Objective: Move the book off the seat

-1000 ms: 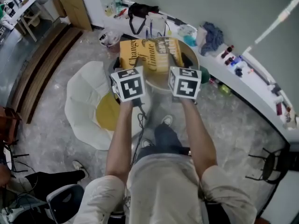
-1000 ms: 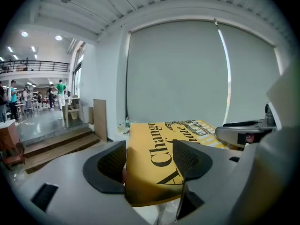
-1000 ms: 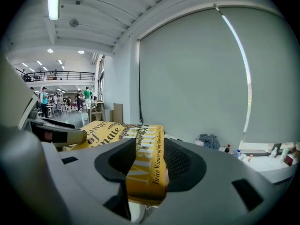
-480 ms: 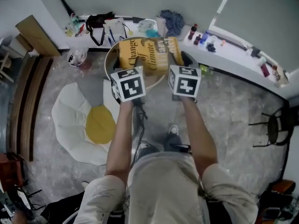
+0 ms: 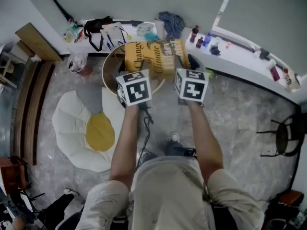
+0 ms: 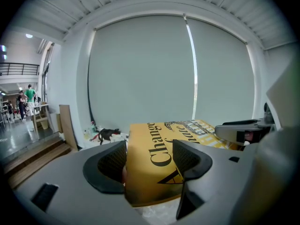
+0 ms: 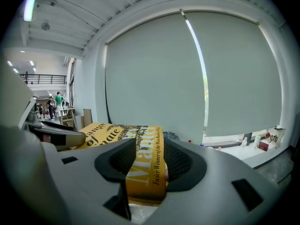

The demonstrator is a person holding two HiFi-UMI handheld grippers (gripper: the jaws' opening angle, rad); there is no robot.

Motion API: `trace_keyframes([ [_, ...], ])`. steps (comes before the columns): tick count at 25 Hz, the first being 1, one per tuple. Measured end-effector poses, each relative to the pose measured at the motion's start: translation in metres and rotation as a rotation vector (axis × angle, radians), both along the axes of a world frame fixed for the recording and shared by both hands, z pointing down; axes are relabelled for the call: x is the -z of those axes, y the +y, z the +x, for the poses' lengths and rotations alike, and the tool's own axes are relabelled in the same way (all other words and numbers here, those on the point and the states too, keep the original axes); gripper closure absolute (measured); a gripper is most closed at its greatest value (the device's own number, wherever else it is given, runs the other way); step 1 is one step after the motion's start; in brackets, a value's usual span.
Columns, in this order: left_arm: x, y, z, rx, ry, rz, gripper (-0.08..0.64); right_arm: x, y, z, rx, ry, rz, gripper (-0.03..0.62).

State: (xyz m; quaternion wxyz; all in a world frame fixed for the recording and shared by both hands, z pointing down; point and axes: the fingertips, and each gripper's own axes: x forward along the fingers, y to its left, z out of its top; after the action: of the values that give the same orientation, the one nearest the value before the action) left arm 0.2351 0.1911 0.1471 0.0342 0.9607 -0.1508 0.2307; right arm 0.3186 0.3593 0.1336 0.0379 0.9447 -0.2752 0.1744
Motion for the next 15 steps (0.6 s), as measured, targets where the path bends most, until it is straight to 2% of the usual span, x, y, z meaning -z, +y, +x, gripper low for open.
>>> trace_keyframes([
  [10, -0.005, 0.022, 0.061, 0.079, -0.027, 0.031, 0.239, -0.011, 0.015, 0.076, 0.084, -0.031, 0.038, 0.402],
  [15, -0.014, 0.022, 0.077, 0.124, -0.048, 0.031, 0.241, -0.022, 0.01, 0.101, 0.132, -0.055, 0.041, 0.402],
])
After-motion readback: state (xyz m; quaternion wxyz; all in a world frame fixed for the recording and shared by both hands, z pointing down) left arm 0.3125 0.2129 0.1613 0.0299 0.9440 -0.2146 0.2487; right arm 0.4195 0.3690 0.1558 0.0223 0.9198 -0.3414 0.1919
